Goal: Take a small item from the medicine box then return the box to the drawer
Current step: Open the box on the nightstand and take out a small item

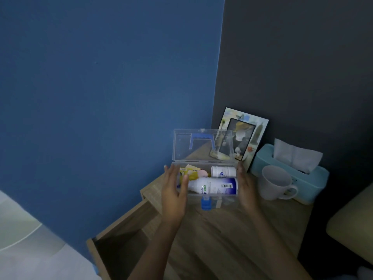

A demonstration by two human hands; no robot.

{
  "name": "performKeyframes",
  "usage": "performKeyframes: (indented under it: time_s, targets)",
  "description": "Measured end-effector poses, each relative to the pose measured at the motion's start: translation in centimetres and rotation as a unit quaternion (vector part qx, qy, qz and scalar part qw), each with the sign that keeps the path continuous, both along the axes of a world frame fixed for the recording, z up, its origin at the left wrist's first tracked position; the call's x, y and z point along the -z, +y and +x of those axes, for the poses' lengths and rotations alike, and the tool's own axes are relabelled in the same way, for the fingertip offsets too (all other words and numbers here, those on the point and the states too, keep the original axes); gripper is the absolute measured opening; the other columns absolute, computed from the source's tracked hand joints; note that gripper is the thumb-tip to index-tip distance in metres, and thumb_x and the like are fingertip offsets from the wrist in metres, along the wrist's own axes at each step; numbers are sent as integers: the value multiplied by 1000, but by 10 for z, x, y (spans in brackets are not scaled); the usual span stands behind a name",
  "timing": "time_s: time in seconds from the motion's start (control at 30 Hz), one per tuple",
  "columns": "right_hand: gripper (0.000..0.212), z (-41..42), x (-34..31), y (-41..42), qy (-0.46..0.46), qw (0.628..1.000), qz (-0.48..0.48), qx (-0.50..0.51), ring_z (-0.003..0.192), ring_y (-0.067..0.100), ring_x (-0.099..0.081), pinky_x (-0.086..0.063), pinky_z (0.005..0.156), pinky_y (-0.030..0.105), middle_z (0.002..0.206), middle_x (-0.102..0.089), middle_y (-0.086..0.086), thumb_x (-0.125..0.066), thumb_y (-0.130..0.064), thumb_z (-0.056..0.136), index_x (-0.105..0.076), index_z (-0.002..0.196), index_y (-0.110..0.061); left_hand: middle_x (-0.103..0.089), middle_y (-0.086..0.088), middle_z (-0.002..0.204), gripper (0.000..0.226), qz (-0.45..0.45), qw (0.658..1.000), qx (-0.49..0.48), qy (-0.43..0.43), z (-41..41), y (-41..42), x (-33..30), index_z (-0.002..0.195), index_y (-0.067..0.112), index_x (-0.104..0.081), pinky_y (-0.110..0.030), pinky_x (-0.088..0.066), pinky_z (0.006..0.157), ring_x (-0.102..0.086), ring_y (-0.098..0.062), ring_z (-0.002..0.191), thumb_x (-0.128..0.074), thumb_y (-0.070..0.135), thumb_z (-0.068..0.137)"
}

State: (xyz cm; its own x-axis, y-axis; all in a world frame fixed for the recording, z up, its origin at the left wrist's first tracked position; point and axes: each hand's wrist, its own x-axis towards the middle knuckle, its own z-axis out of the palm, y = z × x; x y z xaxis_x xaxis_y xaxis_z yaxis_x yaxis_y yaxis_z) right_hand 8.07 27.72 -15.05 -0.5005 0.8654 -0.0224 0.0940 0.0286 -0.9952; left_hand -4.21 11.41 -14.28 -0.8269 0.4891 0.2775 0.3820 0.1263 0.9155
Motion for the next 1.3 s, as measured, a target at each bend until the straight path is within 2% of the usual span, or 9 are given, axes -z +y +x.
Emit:
performKeyframes:
  time_s: [0.07,0.17,0.27,0.37,0.6,0.73,1.03,1.17,1.3]
  targets:
    - [47,9,3,-15,13,1000,13,-5,125,17,-54,-49,99,45,145,-48,3,-30,-38,101,-37,145,-23,-49,4,143,43,-58,993,60,81,-10,17,-8,132,21,-57,-26,-28,113,-34,-7,137,-43,42,97]
    - [40,16,4,-30,10,999,34,12,96,-16,-57,-48,76,6,126,-54,-7,-29,-31,103,-44,138,-22,-55,-3,139,46,-226,941,141,208,-19,41,-15,122,21,-66,-36,-29,111,-39,-20,134,-33,43,100]
    - [26,17,-4,-38,35,999,5,33,79,-19,-62,-50,60,6,96,-61,-22,-29,-41,99,-54,107,-41,-59,-2,135,53,-349,877,162,289,-26,52,-16,125,27,-63,-39,-32,104,-41,-23,129,-22,49,99]
    - [32,17,-12,-39,34,999,-17,37,74,-14,-66,-51,54,11,83,-69,-25,-28,-60,85,-53,101,-49,-64,-5,127,58,-379,861,168,295,-32,56,-20,121,30,-65,-41,-37,102,-46,-26,126,-17,53,98]
    - [54,19,-6,-37,18,999,-20,25,95,11,-69,-58,76,32,112,-68,0,-27,-64,83,-54,121,-36,-72,-13,94,58,-364,898,153,195,-36,68,-26,93,9,-74,-35,-47,81,-62,-25,94,-35,51,96]
    - [37,20,-15,-40,18,999,-14,25,73,-9,-68,-52,54,13,82,-71,-27,-26,-63,83,-54,100,-47,-76,-6,89,27,-296,944,129,71,-36,72,-22,88,17,-79,-33,-53,78,-69,-18,81,-62,38,87]
    - [39,22,-23,-44,28,999,-12,22,69,-7,-68,-54,58,18,79,-72,-20,-24,-61,84,-57,97,-43,-77,-10,97,20,-230,971,63,-18,-37,70,-18,97,8,-77,-35,-56,83,-71,-20,88,-69,20,83]
    - [33,26,-33,-52,33,998,26,41,71,-13,-65,-53,59,14,79,-69,-32,-26,-56,89,-57,96,-48,-76,-9,100,22,-64,994,52,-72,-17,49,-40,100,7,-76,-16,-54,77,-69,-1,79,-75,10,79]
    - [43,26,-40,-72,80,996,4,31,97,-2,-67,-54,77,15,106,-69,-16,-33,-50,93,-57,126,-34,-70,-6,94,39,74,969,103,-212,24,19,-56,116,6,-67,-8,-52,69,-63,-2,76,-73,1,78]
